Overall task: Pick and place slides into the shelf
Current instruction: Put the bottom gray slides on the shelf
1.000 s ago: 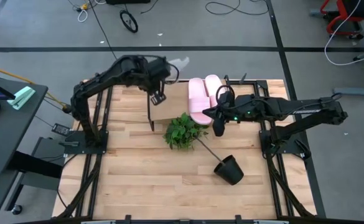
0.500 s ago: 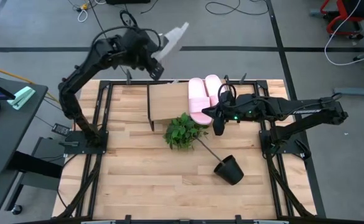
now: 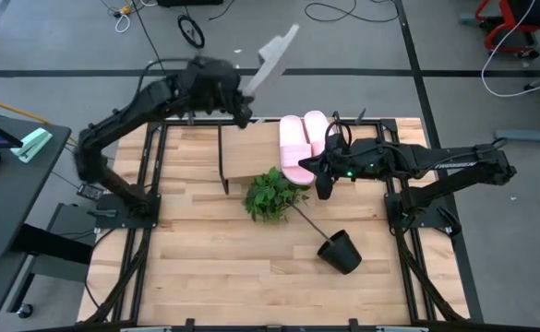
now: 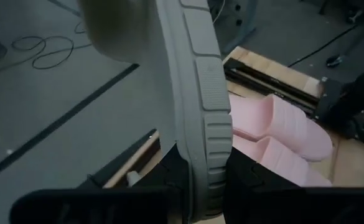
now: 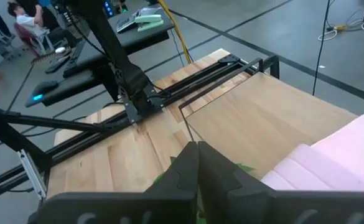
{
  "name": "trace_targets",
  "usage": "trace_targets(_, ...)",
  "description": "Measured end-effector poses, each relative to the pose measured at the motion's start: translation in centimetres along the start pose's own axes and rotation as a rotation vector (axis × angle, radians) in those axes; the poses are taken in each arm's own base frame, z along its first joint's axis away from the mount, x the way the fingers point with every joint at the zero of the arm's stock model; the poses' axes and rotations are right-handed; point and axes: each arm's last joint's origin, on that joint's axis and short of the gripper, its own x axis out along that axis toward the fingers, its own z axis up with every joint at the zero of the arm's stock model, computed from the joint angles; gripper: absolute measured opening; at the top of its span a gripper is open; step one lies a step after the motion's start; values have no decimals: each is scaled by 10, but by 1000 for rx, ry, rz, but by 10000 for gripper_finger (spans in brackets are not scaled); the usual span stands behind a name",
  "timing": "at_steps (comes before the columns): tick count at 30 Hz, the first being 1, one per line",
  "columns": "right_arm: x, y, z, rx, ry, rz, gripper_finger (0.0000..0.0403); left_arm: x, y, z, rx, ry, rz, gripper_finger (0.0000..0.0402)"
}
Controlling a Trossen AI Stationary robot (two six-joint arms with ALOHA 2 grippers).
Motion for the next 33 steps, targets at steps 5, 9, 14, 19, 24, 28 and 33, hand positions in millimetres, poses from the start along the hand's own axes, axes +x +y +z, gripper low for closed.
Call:
trace_targets(5, 0, 0, 1, 21, -7, 2, 12, -21, 16, -54, -84, -32, 46, 56)
trace_targets(9, 0, 0, 1, 22, -18, -12, 12, -48, 33, -102, -208, 22, 107, 56)
trace_targets(14, 0, -1, 2, 31, -25, -24, 12, -78, 36, -131, -305, 209, 190, 56)
trace_targets(19, 5, -6, 3, 58, -27, -49, 12, -91, 21, -133, -277, 370, 306, 56)
trace_targets(24, 9, -11, 4, 68, -28, -67, 12, -89, 0, -125, -136, 477, 481, 56)
trace_targets(28, 9, -12, 4, 68, -25, -68, 12, -75, -21, -111, -50, 501, 502, 56)
trace_targets(33, 9, -11, 4, 67, -13, -55, 12, -48, -40, -102, -8, 557, 479, 56)
